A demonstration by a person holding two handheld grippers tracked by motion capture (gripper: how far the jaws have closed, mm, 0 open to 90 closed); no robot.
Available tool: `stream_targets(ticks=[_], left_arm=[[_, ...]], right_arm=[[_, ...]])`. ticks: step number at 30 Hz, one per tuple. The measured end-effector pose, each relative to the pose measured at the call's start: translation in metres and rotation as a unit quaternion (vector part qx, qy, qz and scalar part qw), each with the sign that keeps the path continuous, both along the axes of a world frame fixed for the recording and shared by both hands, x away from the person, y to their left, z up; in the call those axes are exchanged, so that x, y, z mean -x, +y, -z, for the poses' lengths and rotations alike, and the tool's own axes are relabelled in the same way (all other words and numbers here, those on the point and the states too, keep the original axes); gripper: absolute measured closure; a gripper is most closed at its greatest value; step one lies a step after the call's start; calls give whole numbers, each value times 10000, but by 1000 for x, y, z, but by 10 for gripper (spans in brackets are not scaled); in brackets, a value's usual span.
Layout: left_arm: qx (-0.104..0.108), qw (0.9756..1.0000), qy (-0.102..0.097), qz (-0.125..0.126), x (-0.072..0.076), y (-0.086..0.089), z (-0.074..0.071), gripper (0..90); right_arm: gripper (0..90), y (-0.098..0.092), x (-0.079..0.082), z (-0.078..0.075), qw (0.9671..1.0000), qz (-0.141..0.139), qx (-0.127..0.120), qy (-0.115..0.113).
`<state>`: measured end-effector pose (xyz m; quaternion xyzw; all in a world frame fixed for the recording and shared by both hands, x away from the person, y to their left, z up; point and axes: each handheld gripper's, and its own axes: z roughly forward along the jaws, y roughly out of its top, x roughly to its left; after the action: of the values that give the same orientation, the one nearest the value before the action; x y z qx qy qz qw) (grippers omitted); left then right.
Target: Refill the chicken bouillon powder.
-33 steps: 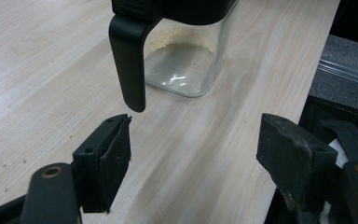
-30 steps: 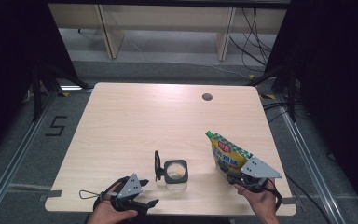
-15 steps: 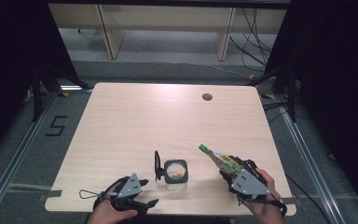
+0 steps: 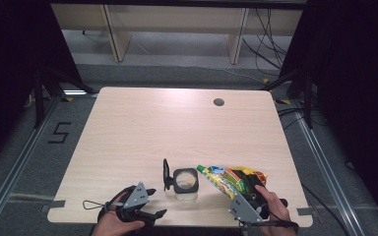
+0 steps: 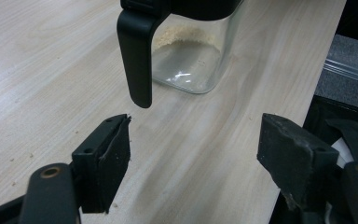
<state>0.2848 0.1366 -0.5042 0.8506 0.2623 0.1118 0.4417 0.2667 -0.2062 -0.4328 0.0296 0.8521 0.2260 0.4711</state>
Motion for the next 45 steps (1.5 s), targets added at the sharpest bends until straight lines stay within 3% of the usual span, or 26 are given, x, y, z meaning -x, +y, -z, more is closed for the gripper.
stream_targets(ticks=[1, 9, 12, 13, 14, 15, 16, 18, 19, 20, 23, 24, 26, 28, 30, 33, 34, 36, 37, 38, 39, 40, 41, 42, 43, 45], left_arm=[[-92, 9999, -28, 50, -1, 1, 0, 248], [-44, 10000, -12, 24, -1, 1, 0, 248], [-63, 10000, 31, 41, -1, 1, 0, 248], [-62, 10000, 30, 36, -1, 1, 0, 248], [-63, 10000, 31, 37, -1, 1, 0, 248], [-66, 10000, 48, 54, -1, 1, 0, 248], [-55, 9999, 67, 57, -1, 1, 0, 248], [-128, 9999, 31, 67, -2, 2, 0, 248], [-118, 9999, 35, 72, -2, 2, 0, 248], [-187, 9997, 84, 119, -2, 3, -1, 248], [-185, 9998, 3, 45, -2, 3, -1, 248], [-179, 9998, -4, 39, -2, 3, -1, 248], [-191, 9998, -14, 26, -1, 4, -1, 248], [-177, 9998, -18, 22, -1, 3, -1, 248], [-156, 9999, -16, 42, -2, 3, -1, 248], [-186, 9998, -18, 36, -1, 4, -2, 248], [-240, 9997, 18, 69, -1, 5, -3, 248], [-179, 9998, 35, 33, -1, 4, -2, 248], [-149, 9999, -24, -18, -1, 4, -1, 248], [-145, 9999, -17, -19, -1, 4, -1, 248], [-177, 9998, 40, 39, -1, 4, -2, 248], [-176, 9998, 34, 34, -1, 4, -2, 248], [-173, 9998, 35, 36, -1, 4, -2, 248], [-175, 9998, 38, 36, -1, 4, -2, 248], [-145, 9999, -27, -18, -1, 4, -1, 248], [-140, 9999, -12, -30, -1, 4, -1, 248]], right_arm=[[442, 6, 3, 2, 9994, 33, 316, -121], [449, 16, 5, 8, 9960, -83, 849, -278], [451, 21, 5, 8, 9913, -294, 1195, -456], [451, 24, 4, 6, 9860, -455, 1468, -646], [451, 25, 8, 14, 9907, -180, 1244, -514], [451, 28, 7, 13, 9839, -324, 1590, -749], [451, 29, 8, 14, 9842, -287, 1557, -787], [451, 31, 8, 13, 9802, -347, 1750, -862], [453, 35, 4, 7, 9642, -740, 2274, -1141], [456, 34, 9, 13, 9722, -388, 2072, -1020], [457, 37, 6, 11, 9636, -540, 2338, -1181], [457, 37, 10, 12, 9671, -298, 2290, -1067], [457, 37, 10, 13, 9667, -302, 2298, -1086], [458, 38, 11, 11, 9626, -290, 2430, -1158], [459, 40, 8, 7, 9548, -563, 2612, -1305], [459, 41, 7, 7, 9539, -609, 2613, -1348], [459, 42, 6, 4, 9479, -702, 2771, -1403], [460, 41, 7, 6, 9542, -556, 2664, -1245], [460, 42, 4, 4, 9470, -668, 2855, -1313], [460, 42, 3, 5, 9440, -743, 2903, -1381], [463, 42, 3, 6, 9463, -694, 2876, -1304], [467, 40, 4, 9, 9538, -539, 2692, -1221], [469, 42, 2, 6, 9431, -728, 2970, -1306], [469, 42, 1, 5, 9373, -818, 3122, -1319], [470, 42, 2, 5, 9392, -766, 3110, -1236], [470, 42, 2, 4, 9372, -821, 3157, -1235]])
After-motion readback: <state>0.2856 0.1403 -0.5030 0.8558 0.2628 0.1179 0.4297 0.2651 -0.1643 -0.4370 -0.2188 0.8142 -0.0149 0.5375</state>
